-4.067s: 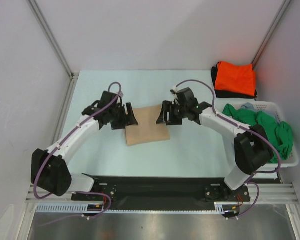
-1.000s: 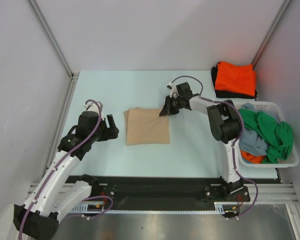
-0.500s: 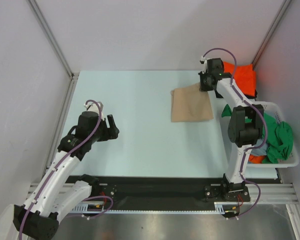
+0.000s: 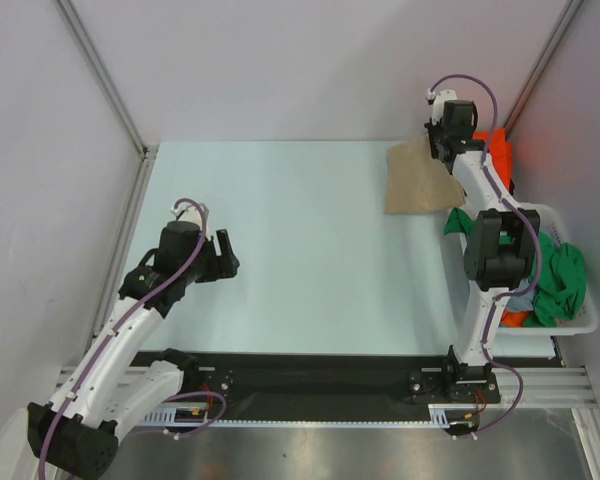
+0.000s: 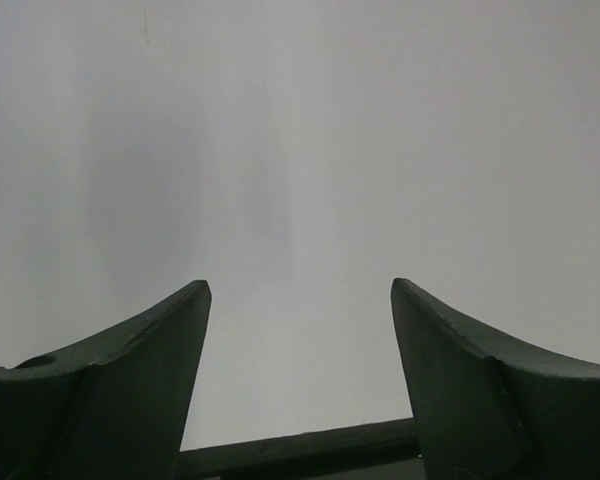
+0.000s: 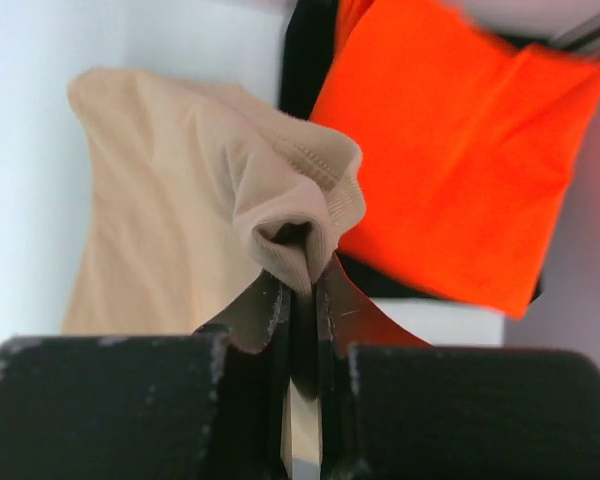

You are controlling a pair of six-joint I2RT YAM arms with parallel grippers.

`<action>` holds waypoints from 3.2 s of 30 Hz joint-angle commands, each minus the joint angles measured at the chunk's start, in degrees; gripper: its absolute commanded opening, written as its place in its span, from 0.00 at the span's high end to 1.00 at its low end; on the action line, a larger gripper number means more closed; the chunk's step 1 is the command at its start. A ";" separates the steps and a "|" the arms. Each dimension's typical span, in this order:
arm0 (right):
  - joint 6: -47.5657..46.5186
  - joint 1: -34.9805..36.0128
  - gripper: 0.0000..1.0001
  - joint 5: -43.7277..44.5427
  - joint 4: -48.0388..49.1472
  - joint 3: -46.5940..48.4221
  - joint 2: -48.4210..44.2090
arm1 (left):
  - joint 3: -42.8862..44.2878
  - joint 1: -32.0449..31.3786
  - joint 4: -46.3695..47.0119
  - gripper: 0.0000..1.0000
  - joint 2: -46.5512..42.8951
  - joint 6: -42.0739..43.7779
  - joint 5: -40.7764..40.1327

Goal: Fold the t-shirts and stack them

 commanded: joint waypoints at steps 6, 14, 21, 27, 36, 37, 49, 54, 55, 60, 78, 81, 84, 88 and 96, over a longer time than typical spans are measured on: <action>-4.28 -3.27 1.00 -1.68 4.83 14.05 3.88 | -0.18 0.30 1.34 0.21 1.04 1.19 -0.45; -6.47 -4.86 1.00 -3.79 4.84 16.78 2.91 | -0.27 0.30 1.25 0.22 1.65 1.10 -0.71; -6.83 -6.61 1.00 -5.38 4.58 18.09 1.51 | -0.27 0.30 1.43 0.22 2.00 1.10 -0.45; -5.43 -8.02 1.00 -6.43 5.19 18.53 0.98 | -0.36 0.39 1.43 0.22 2.00 1.10 -0.19; -2.78 -9.69 1.00 -9.77 4.13 21.78 1.33 | -0.36 0.30 1.51 0.22 2.27 1.10 -0.01; -2.78 -9.95 1.00 -9.69 4.13 21.87 1.33 | -0.36 0.30 1.60 0.22 2.44 1.19 -0.01; -3.05 -12.50 1.00 -11.17 5.09 23.80 7.38 | -0.45 0.39 1.51 0.22 3.23 1.27 0.34; -5.14 -14.70 1.00 -12.32 4.83 34.60 17.56 | -0.53 0.39 1.60 0.22 3.76 1.27 0.96; -5.59 -14.79 1.00 -11.63 5.53 35.31 18.98 | -0.45 0.39 1.60 0.22 3.76 1.27 0.96; -8.67 -15.05 0.90 1.77 15.88 37.07 28.20 | -0.53 0.30 1.69 0.22 3.50 1.28 1.05; 27.69 -14.70 0.00 -4.73 36.83 16.95 15.56 | -0.62 0.39 2.04 0.22 1.13 1.45 1.40; 29.90 -14.18 0.00 -8.61 36.30 18.44 19.68 | -0.62 0.39 2.13 0.22 0.69 1.45 1.40; 30.35 -13.65 0.00 -9.24 37.35 20.37 24.51 | -0.62 0.39 2.04 0.22 0.86 1.45 1.48; 32.55 -13.65 0.00 -15.04 35.52 27.66 33.30 | -0.62 0.39 2.04 0.22 1.04 1.45 1.48; 18.40 -9.17 0.00 -8.90 22.25 34.44 38.16 | -0.53 0.39 1.95 0.22 0.86 1.54 1.31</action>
